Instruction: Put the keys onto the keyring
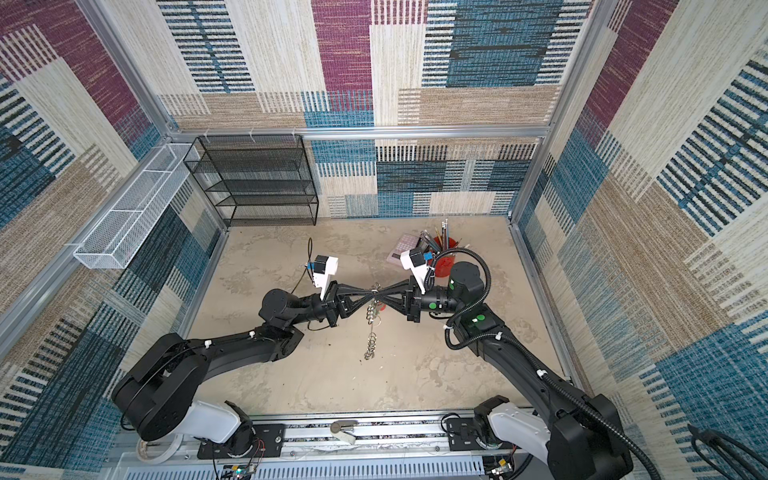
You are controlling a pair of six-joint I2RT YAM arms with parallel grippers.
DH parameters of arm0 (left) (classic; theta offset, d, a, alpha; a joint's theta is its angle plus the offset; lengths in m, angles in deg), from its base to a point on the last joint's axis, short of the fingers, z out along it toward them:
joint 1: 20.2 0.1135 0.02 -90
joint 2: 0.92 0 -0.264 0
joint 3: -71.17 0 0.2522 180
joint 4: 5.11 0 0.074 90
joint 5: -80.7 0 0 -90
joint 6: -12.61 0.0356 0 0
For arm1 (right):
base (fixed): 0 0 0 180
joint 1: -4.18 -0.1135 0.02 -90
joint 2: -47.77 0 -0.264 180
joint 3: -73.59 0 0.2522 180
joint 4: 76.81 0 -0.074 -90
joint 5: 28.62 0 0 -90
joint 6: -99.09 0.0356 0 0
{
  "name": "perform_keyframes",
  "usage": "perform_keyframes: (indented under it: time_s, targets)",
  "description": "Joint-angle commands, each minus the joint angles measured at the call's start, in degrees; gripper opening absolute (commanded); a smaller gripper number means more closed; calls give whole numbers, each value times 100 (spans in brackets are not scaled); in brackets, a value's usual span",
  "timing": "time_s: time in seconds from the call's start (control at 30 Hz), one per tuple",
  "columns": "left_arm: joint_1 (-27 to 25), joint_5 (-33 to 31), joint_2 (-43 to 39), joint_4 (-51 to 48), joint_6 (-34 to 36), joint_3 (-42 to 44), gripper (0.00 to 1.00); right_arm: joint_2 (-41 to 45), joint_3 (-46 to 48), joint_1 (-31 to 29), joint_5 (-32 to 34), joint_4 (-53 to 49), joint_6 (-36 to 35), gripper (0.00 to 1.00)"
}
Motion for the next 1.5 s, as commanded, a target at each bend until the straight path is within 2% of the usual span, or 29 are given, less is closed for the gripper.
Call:
perform_keyframes:
  time_s: [0.0, 0.2, 0.4, 0.53, 0.63, 0.77, 0.87, 0.9, 1.07, 1.2, 1.47]
  targets:
    - [2, 42, 0, 302, 50, -4, 0, -2, 3, 3, -71, 253, 116, 0]
    - [151, 166, -69, 1, 67, -7, 1, 72, 13, 0, 45, 88, 3, 0]
    - [656, 330, -442, -857, 133, 56, 20, 126, -134, -3, 248, -372, -333, 0]
    - [900, 494, -923, -2012, 606, -6, 28, 131, -188, -1, 328, -554, -483, 0]
    - [1066, 800, -1468, -3929, 1686, -375, 33, 144, -253, -7, 371, -744, -651, 0]
    - [1084, 896, -1877, -8206, 4605, -1702, 39, 144, -357, -16, 471, -1078, -973, 0]
    - [1083, 862, -1630, -10464, 6194, -2818, 42, 146, -412, -80, 542, -1279, -1228, 0]
    - [1085, 841, -1515, -10939, 6531, -3115, 41, 144, -421, -115, 552, -1282, -1274, 0]
    - [966, 556, -1009, -12171, 7602, -4159, 42, 127, -463, -317, 715, -1338, -1485, 0]
    - [711, 281, -562, -12774, 8082, -4891, 42, 106, -519, -463, 771, -1430, -1590, 0]
    - [206, -60, 455, -14080, 8809, -6300, 30, 184, -489, -526, 769, -1421, -1643, 0]
